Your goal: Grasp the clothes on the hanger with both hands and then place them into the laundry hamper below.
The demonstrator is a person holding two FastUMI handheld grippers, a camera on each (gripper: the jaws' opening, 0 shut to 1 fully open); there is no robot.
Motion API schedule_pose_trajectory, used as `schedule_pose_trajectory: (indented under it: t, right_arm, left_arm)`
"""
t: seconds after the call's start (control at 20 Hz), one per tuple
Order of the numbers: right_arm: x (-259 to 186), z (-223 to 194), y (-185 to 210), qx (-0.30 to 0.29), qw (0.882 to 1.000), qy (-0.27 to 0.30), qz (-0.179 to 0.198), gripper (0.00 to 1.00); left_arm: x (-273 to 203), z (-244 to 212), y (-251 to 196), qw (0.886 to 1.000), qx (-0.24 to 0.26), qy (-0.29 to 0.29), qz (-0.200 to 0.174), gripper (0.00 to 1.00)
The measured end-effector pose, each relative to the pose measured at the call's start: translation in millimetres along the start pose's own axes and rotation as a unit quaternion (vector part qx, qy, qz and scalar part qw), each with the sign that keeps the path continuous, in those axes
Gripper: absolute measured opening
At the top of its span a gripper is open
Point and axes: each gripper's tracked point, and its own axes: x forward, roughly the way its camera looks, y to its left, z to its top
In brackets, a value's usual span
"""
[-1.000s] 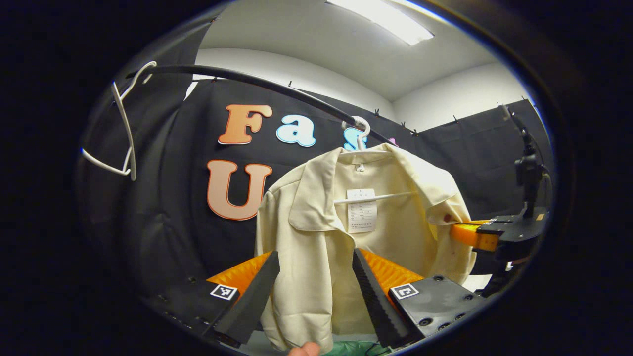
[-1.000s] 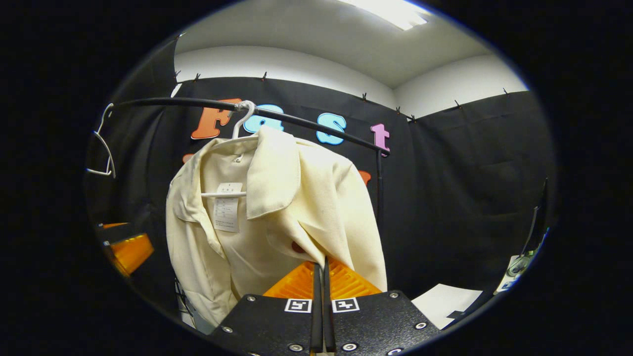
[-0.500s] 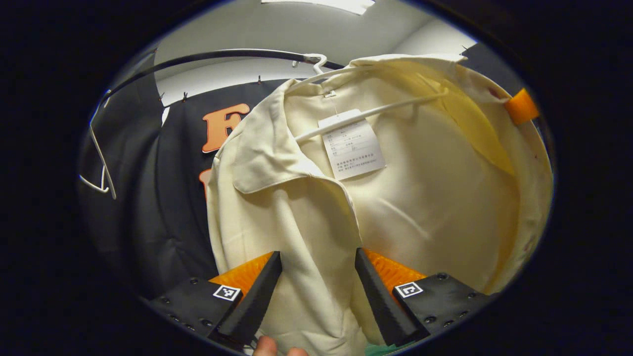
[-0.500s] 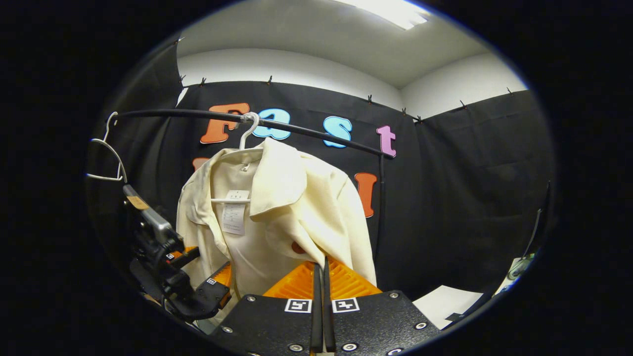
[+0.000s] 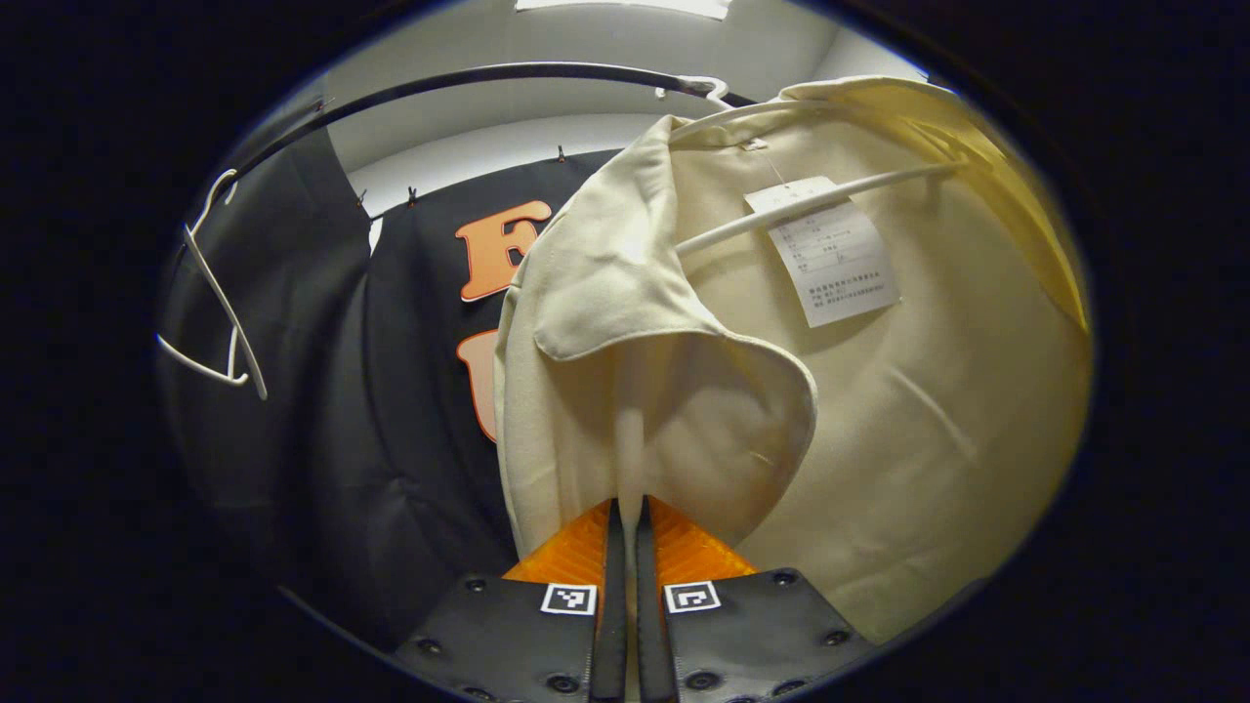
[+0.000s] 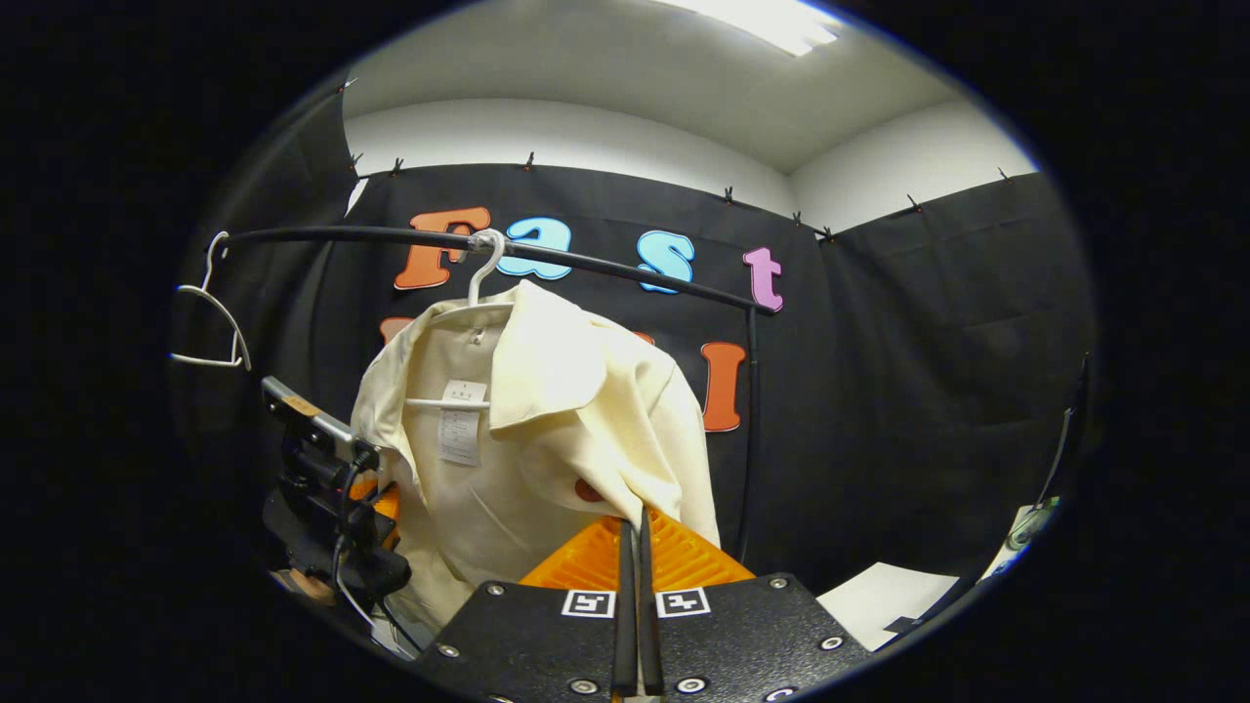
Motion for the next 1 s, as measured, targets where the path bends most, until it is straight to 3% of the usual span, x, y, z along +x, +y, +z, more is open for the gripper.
schedule_pose_trajectory:
  t: [0.1, 0.5, 1.0]
  right_arm:
    - [-3, 2, 0, -0.004, 1.0, -0.003, 0.0, 0.01]
    - [-22, 24, -6, -0.015, 0.999, -0.03, -0.002, 0.01]
    - [-44, 66, -39, -0.052, 0.994, -0.083, -0.046, 0.01]
  left_arm:
    - [-12, 11, 22, 1.0, -0.01, -0.007, 0.019, 0.07]
    - [-83, 84, 78, 0.998, -0.007, -0.048, 0.037, 0.07]
    - [-96, 131, 153, 0.99, 0.038, -0.084, 0.108, 0.07]
